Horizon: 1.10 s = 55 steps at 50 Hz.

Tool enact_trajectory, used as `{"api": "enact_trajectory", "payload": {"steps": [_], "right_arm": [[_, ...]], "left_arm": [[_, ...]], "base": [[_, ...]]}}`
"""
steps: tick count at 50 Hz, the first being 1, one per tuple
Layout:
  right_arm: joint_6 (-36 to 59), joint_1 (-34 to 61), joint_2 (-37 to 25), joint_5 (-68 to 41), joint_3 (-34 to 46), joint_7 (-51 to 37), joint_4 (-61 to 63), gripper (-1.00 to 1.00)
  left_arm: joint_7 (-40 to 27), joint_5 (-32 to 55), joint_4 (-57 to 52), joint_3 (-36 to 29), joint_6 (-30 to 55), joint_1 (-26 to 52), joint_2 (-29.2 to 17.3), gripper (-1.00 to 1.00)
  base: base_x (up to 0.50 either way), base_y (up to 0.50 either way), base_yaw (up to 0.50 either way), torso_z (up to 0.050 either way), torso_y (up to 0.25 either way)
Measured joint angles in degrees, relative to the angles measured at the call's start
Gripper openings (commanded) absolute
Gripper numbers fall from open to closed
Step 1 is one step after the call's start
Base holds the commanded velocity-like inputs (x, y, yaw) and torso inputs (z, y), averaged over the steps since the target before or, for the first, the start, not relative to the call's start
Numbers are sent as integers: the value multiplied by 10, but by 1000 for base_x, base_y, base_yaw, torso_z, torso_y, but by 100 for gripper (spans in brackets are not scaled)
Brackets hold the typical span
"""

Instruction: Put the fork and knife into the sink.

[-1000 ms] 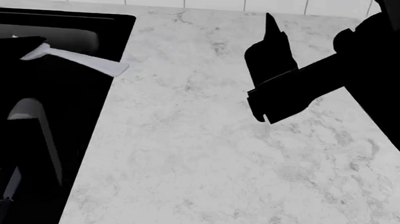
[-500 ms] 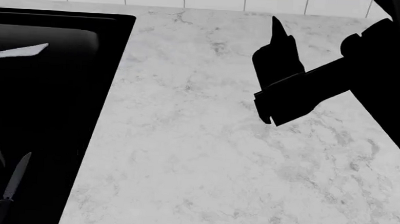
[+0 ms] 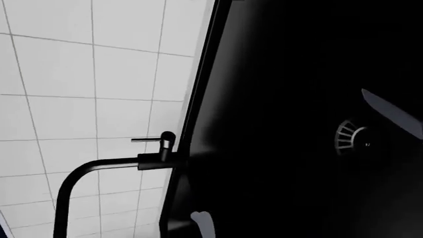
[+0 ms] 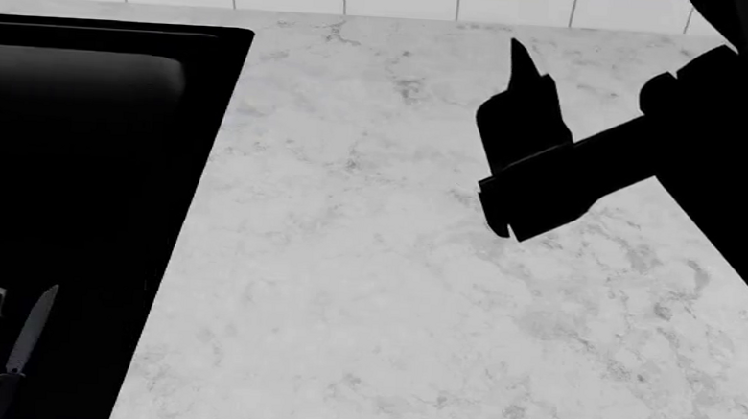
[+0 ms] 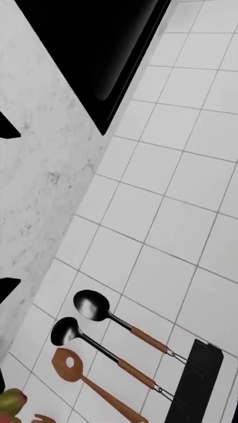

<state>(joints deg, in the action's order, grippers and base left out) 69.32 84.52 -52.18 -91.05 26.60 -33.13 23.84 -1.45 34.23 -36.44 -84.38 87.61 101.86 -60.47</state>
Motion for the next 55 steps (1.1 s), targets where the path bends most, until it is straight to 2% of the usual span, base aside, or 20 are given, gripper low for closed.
{"api": "enact_trajectory", "payload": {"steps": [11,30,55], "right_arm": [[-8,-9,-3,6,1,7,0,100],[-18,-19,-7,11,1,15,2,100],[-33,-37,-18,14,-2,21,8,100]], "left_arm": [[-23,4,70,-55,-10,16,3,-100],[-59,-50,221,-111,-97,-16,38,-100],[-9,-45,269,-198,-133,-82,61,-100]], "base": [[0,0,0,0,0],[0,0,0,0,0],[0,0,0,0,0]]}}
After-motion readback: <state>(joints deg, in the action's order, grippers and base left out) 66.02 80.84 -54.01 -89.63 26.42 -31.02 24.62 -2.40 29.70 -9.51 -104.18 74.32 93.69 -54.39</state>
